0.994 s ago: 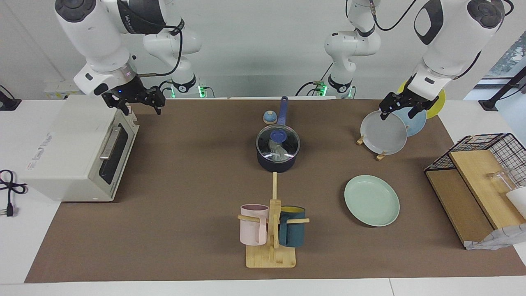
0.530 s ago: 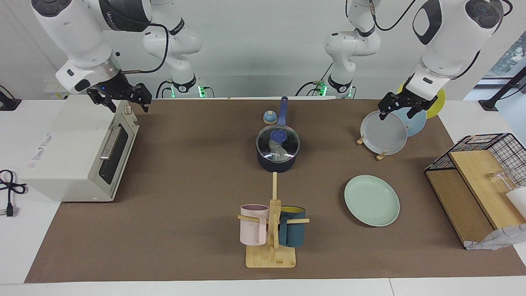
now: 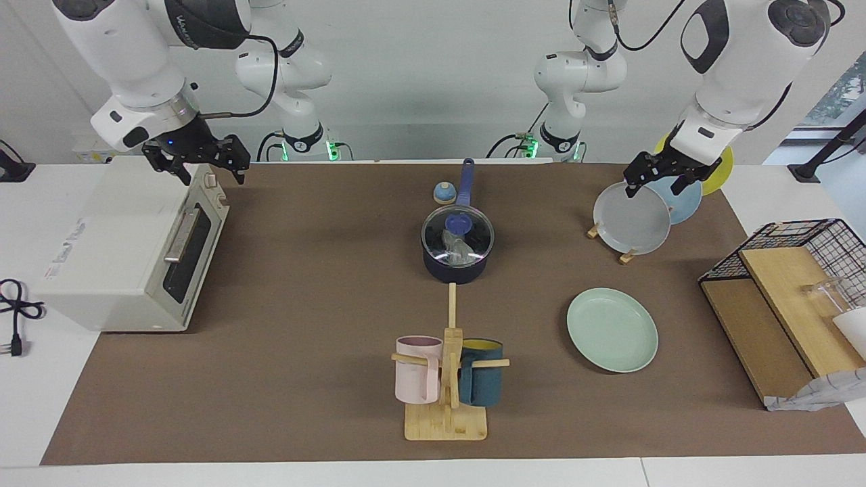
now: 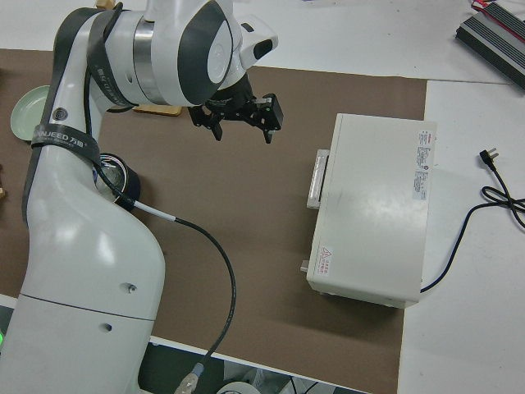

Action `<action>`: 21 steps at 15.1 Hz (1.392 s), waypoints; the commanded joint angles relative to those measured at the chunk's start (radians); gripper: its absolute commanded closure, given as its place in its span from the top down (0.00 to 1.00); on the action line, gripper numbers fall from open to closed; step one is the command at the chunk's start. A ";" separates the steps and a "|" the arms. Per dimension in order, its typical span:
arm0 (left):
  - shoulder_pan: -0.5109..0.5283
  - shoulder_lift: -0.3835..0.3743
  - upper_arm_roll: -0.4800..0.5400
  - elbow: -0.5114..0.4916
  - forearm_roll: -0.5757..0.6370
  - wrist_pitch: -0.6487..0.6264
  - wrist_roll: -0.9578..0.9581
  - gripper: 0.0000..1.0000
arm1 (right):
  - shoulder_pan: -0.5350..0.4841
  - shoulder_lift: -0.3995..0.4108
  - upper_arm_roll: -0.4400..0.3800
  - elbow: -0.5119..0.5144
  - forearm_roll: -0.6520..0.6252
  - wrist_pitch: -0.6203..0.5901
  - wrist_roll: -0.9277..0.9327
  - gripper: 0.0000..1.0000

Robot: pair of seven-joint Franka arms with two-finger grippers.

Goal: Transfer vermicelli from plate to pot

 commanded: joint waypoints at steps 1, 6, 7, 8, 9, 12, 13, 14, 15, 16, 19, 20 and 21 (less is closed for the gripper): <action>0.010 -0.006 -0.007 -0.002 -0.002 0.002 -0.002 1.00 | -0.005 -0.007 0.014 0.003 0.003 0.001 -0.023 1.00; 0.010 -0.006 -0.007 -0.002 -0.002 0.002 -0.002 1.00 | -0.005 -0.007 0.020 0.005 0.006 0.010 -0.023 1.00; 0.010 -0.006 -0.007 -0.002 -0.002 0.002 -0.002 1.00 | -0.005 -0.007 0.020 0.005 0.007 0.010 -0.023 1.00; 0.010 -0.006 -0.007 -0.002 -0.002 0.002 -0.002 1.00 | -0.007 -0.007 0.019 0.005 0.010 0.010 -0.021 1.00; 0.010 -0.006 -0.007 -0.002 0.000 0.002 -0.002 1.00 | -0.007 -0.007 0.019 0.005 0.010 0.010 -0.021 1.00; 0.010 -0.006 -0.007 -0.002 -0.002 0.002 -0.002 1.00 | -0.005 -0.007 0.019 0.003 0.010 0.012 -0.017 1.00; 0.010 -0.006 -0.007 -0.002 -0.002 0.002 -0.002 1.00 | -0.005 -0.007 0.019 0.005 0.010 0.015 -0.017 1.00; 0.010 -0.006 -0.007 -0.002 -0.002 0.002 -0.002 1.00 | -0.005 -0.007 0.019 0.003 0.010 0.019 -0.017 1.00; 0.010 -0.006 -0.007 -0.002 -0.002 0.002 -0.002 1.00 | -0.005 -0.007 0.019 0.005 0.010 0.019 -0.018 1.00; 0.010 -0.006 -0.007 -0.002 -0.002 0.002 -0.002 1.00 | -0.005 -0.007 0.019 0.005 0.010 0.019 -0.018 1.00; 0.010 -0.006 -0.007 -0.002 -0.002 0.002 -0.002 1.00 | -0.005 -0.007 0.019 0.003 0.010 0.019 -0.018 1.00; 0.010 -0.006 -0.007 -0.002 -0.002 0.002 -0.002 1.00 | -0.005 -0.007 0.019 0.003 0.012 0.019 -0.018 1.00; 0.010 -0.006 -0.007 -0.002 -0.002 0.002 -0.004 1.00 | -0.005 -0.007 0.019 0.003 0.012 0.019 -0.018 1.00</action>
